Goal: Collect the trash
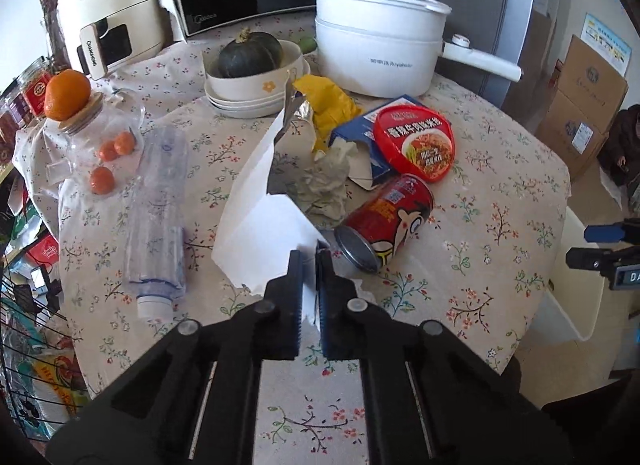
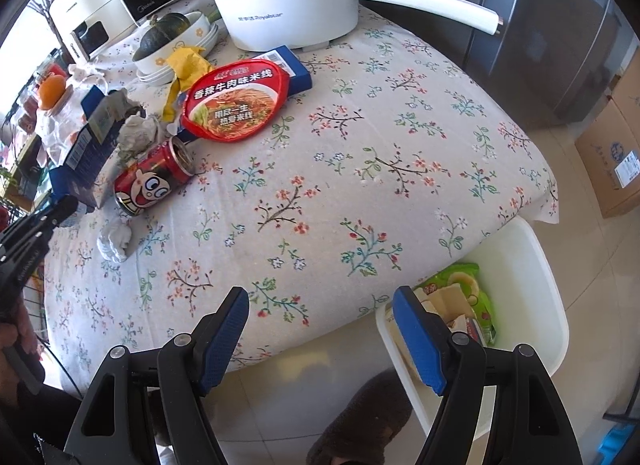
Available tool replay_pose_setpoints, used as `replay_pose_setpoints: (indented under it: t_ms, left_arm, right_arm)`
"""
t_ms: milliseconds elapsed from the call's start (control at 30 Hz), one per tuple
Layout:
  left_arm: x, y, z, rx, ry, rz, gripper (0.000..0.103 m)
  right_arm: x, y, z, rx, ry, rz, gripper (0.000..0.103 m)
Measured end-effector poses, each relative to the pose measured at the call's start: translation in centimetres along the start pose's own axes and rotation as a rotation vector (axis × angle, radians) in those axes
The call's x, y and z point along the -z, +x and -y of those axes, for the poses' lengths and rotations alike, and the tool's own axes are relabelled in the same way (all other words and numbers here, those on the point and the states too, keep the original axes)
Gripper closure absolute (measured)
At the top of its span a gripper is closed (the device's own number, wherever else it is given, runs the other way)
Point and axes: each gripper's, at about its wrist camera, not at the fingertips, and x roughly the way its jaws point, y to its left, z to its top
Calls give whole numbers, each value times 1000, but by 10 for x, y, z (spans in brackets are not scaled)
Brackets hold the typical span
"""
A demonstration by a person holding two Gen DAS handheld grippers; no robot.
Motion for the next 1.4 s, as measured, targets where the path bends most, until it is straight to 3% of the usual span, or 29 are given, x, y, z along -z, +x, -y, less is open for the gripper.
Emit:
replay_pose_setpoints:
  t_ms: [167,367,567,800,1400]
  left_arm:
    - [2,-20,-22,32,-61,34,100]
    - [13,-40,-56,127,-171,34,101]
    - [31,-58,-81,165,-213,43,101]
    - [48,-62,-101,161,-229,43,101]
    - [54,-59,-104,142,-206,24,101]
  right_arm:
    - [-6,1,-27,-12,-28,6,27]
    - [-18,4,-72,-55,-63,19,27]
    - [-31,19,-124,-66,-158,11,25]
    - [-50,43,-157,-61,-220,25,14]
    - [-85,100,-185,26,-286,3,13]
